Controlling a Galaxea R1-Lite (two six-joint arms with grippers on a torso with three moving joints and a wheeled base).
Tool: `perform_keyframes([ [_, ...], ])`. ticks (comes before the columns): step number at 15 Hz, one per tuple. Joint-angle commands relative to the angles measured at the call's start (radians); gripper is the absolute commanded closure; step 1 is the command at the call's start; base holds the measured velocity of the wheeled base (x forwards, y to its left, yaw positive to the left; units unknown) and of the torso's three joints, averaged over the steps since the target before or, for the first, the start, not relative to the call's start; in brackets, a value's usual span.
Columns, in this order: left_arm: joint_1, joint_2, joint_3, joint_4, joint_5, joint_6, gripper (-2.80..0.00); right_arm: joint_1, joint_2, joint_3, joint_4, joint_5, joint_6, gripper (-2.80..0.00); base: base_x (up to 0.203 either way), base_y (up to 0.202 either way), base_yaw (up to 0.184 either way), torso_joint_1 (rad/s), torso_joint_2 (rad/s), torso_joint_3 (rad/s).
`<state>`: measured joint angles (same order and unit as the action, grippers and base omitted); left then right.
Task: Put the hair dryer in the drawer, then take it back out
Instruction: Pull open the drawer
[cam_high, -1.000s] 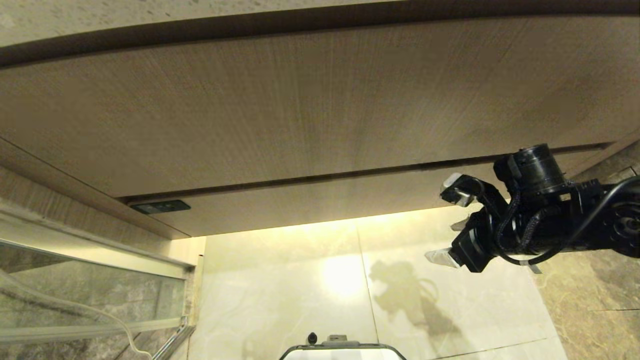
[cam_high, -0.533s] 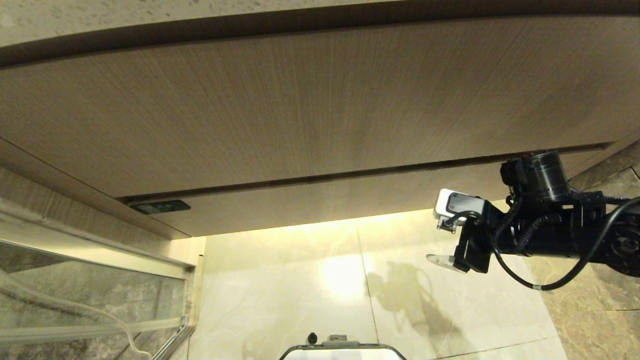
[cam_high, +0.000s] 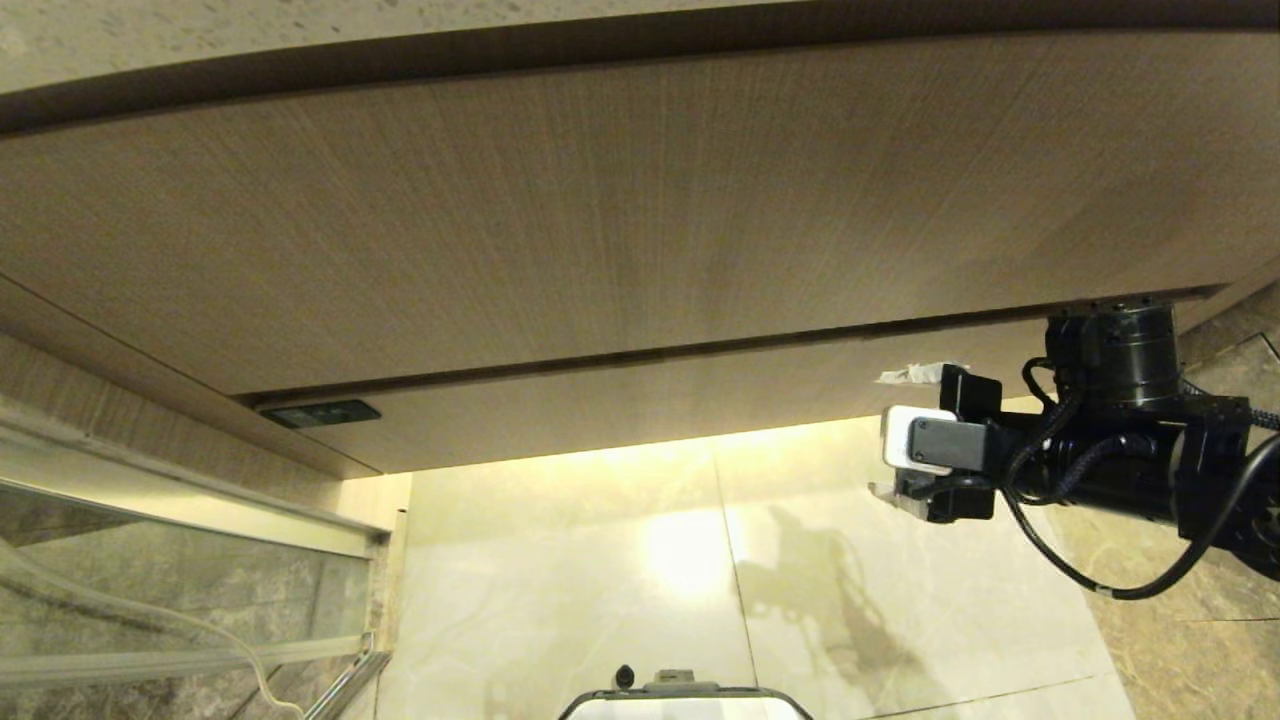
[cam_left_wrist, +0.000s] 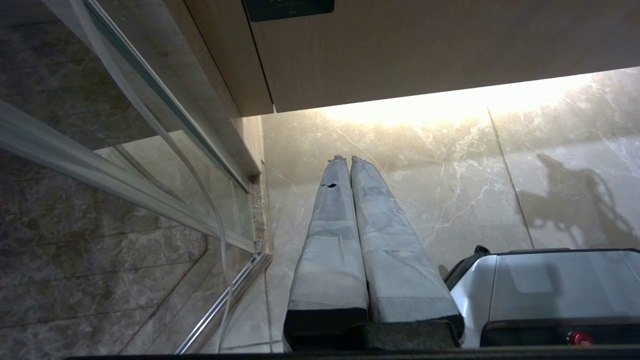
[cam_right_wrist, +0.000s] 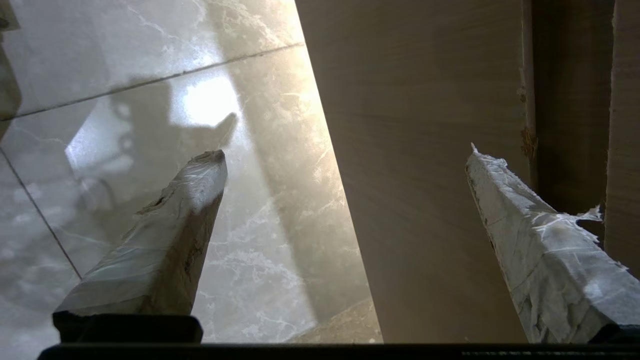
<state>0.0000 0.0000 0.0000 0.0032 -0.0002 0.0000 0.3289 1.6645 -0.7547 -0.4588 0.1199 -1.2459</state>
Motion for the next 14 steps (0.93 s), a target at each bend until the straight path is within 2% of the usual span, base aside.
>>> perform_keyframes([
  [1,0.0,0.0,0.0,0.0,0.0,0.0,0.0,0.0,0.015,0.032,-0.063,-0.04,-0.008,-2.8,0.0,0.0,0.0,0.0,0.0,0.0],
  [2,0.0,0.0,0.0,0.0,0.0,0.0,0.0,0.001,0.034,0.061,-0.124,-0.08,-0.009,-2.8,0.0,0.0,0.0,0.0,0.0,0.0],
  [4,0.0,-0.001,-0.001,0.0,0.0,0.0,0.0,0.0,0.065,0.082,-0.213,-0.077,0.0,-2.8,0.0,0.0,0.0,0.0,0.0,0.0],
  [9,0.0,0.0,0.0,0.0,0.0,0.0,0.0,0.0,0.084,0.09,-0.281,-0.065,0.055,-2.8,0.0,0.0,0.0,0.0,0.0,0.0],
  [12,0.0,0.0,0.0,0.0,0.0,0.0,0.0,-0.002,0.08,0.103,-0.32,-0.017,0.066,-2.8,0.0,0.0,0.0,0.0,0.0,0.0],
  [14,0.0,0.0,0.0,0.0,0.0,0.0,0.0,-0.002,0.08,0.103,-0.32,-0.017,0.066,-2.8,0.0,0.0,0.0,0.0,0.0,0.0],
])
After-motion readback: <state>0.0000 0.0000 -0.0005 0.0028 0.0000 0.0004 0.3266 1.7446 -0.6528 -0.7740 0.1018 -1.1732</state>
